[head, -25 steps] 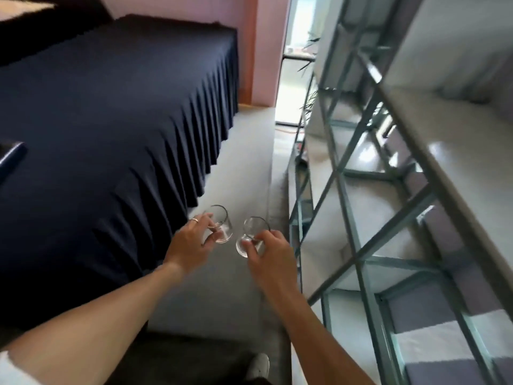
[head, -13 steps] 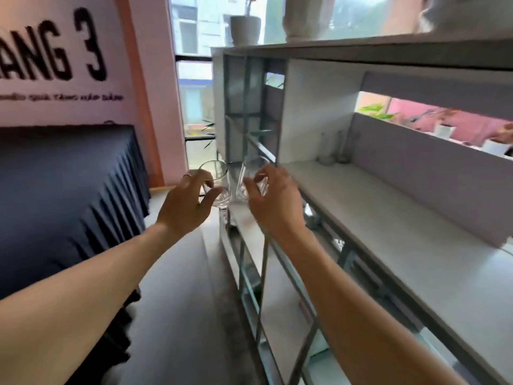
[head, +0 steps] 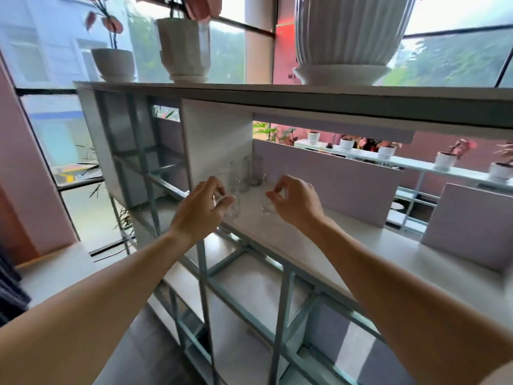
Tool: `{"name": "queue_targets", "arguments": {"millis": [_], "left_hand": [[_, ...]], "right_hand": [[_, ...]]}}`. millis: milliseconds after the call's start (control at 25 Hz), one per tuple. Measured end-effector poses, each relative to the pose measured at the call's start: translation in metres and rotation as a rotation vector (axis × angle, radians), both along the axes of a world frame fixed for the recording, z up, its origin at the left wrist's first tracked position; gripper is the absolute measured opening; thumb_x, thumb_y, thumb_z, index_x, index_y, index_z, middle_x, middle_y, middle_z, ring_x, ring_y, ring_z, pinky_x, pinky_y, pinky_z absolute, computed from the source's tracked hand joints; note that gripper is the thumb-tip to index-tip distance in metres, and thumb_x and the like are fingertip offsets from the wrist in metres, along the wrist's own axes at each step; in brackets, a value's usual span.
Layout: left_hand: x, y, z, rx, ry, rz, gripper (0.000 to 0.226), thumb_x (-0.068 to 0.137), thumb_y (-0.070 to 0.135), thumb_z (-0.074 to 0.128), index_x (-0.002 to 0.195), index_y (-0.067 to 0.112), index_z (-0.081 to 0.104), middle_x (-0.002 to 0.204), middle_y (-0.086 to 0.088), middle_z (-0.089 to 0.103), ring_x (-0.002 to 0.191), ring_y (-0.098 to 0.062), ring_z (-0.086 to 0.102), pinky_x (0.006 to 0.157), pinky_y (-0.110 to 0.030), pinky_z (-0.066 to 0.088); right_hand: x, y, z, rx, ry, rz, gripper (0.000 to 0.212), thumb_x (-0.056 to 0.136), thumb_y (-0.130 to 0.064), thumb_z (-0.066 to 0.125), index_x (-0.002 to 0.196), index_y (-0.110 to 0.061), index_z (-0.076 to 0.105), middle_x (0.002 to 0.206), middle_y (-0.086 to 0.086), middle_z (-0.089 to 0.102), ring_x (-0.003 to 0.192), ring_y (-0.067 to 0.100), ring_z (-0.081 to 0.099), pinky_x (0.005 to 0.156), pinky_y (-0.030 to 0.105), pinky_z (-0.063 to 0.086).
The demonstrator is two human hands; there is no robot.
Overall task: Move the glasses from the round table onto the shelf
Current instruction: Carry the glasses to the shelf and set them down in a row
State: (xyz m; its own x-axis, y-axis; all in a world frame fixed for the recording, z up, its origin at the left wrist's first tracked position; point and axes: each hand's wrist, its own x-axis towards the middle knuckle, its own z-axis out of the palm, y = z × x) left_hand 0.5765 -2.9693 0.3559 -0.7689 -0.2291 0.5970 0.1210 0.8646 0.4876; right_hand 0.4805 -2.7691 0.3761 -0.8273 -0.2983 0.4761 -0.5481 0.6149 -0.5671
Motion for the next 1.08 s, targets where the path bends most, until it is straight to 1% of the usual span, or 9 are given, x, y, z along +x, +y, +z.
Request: {"name": "queue_targets", "arguments": {"millis": [40, 160, 280, 480, 720, 840, 920, 1000, 1080], "left_hand": [[-0.010, 0.004, 0.001, 0.016, -0.022, -0.010, 0.020, 0.088, 0.041, 0.062, 0.089, 0.032, 0.044, 0.099, 0.002, 0.065, 0.089, -0.021, 0.061, 0.077, -0.037, 0.048], [-0.041, 0.007, -0.002, 0.038, -0.051, -0.019, 0.021, 0.087, 0.044, 0.061, 0.089, 0.033, 0.044, 0.097, 0.001, 0.064, 0.088, -0.023, 0.061, 0.080, -0.039, 0.050], [-0.065, 0.008, -0.007, 0.077, -0.079, -0.005, 0.020, 0.087, 0.047, 0.061, 0.088, 0.036, 0.044, 0.098, 0.004, 0.063, 0.089, -0.021, 0.060, 0.083, -0.040, 0.051], [-0.094, 0.008, -0.012, 0.089, -0.073, 0.025, 0.019, 0.088, 0.047, 0.059, 0.093, 0.032, 0.049, 0.100, 0.002, 0.063, 0.091, -0.021, 0.059, 0.078, -0.035, 0.046], [-0.120, 0.003, -0.015, 0.084, -0.032, 0.015, 0.022, 0.088, 0.045, 0.061, 0.098, 0.028, 0.050, 0.099, 0.000, 0.065, 0.090, -0.022, 0.061, 0.076, -0.034, 0.048], [-0.127, 0.002, -0.021, 0.076, -0.032, 0.036, 0.026, 0.090, 0.046, 0.060, 0.101, 0.025, 0.050, 0.098, 0.003, 0.064, 0.088, -0.019, 0.060, 0.073, -0.032, 0.047], [-0.129, 0.003, -0.023, 0.066, -0.024, 0.038, 0.027, 0.090, 0.046, 0.059, 0.101, 0.024, 0.050, 0.096, 0.004, 0.062, 0.087, -0.020, 0.060, 0.073, -0.034, 0.049], [-0.132, 0.003, -0.023, 0.069, -0.024, 0.025, 0.027, 0.090, 0.045, 0.059, 0.102, 0.023, 0.049, 0.095, 0.004, 0.060, 0.087, -0.021, 0.060, 0.073, -0.036, 0.051], [-0.135, 0.003, -0.024, 0.075, -0.023, 0.009, 0.028, 0.090, 0.046, 0.059, 0.104, 0.024, 0.048, 0.098, 0.004, 0.061, 0.087, -0.021, 0.060, 0.076, -0.041, 0.053]], "right_hand": [[-0.006, 0.003, -0.003, 0.006, 0.000, -0.014, 0.018, 0.086, -0.040, 0.069, 0.087, -0.023, 0.066, 0.091, 0.005, 0.067, 0.084, 0.024, 0.059, 0.066, 0.029, 0.037], [-0.027, 0.009, -0.013, -0.009, -0.009, -0.050, 0.021, 0.085, -0.041, 0.071, 0.088, -0.020, 0.067, 0.092, 0.007, 0.070, 0.086, 0.026, 0.062, 0.070, 0.034, 0.051], [-0.047, 0.011, -0.017, -0.007, -0.021, -0.058, 0.021, 0.085, -0.042, 0.072, 0.088, -0.021, 0.066, 0.091, 0.006, 0.070, 0.083, 0.025, 0.063, 0.072, 0.039, 0.056], [-0.077, 0.002, -0.018, 0.031, -0.010, -0.066, 0.020, 0.086, -0.039, 0.071, 0.089, -0.020, 0.065, 0.090, 0.005, 0.070, 0.081, 0.026, 0.064, 0.068, 0.036, 0.054], [-0.106, -0.015, -0.019, 0.036, -0.012, -0.037, 0.021, 0.085, -0.040, 0.072, 0.092, -0.021, 0.066, 0.090, 0.006, 0.072, 0.084, 0.026, 0.066, 0.070, 0.035, 0.054], [-0.119, -0.023, -0.020, 0.011, 0.011, -0.020, 0.035, 0.081, -0.039, 0.076, 0.108, -0.020, 0.064, 0.099, 0.007, 0.071, 0.091, 0.024, 0.065, 0.075, 0.035, 0.054], [-0.128, -0.029, -0.021, 0.011, 0.026, -0.015, 0.046, 0.076, -0.030, 0.079, 0.116, -0.019, 0.059, 0.105, 0.009, 0.069, 0.096, 0.027, 0.064, 0.077, 0.033, 0.052], [-0.135, -0.033, -0.021, 0.001, 0.031, -0.021, 0.055, 0.070, -0.024, 0.080, 0.119, -0.017, 0.055, 0.102, 0.009, 0.069, 0.093, 0.027, 0.065, 0.074, 0.031, 0.052], [-0.140, -0.035, -0.020, -0.057, 0.016, -0.035, 0.056, 0.067, -0.025, 0.082, 0.116, -0.017, 0.053, 0.091, 0.005, 0.069, 0.082, 0.025, 0.065, 0.069, 0.031, 0.053]]}}
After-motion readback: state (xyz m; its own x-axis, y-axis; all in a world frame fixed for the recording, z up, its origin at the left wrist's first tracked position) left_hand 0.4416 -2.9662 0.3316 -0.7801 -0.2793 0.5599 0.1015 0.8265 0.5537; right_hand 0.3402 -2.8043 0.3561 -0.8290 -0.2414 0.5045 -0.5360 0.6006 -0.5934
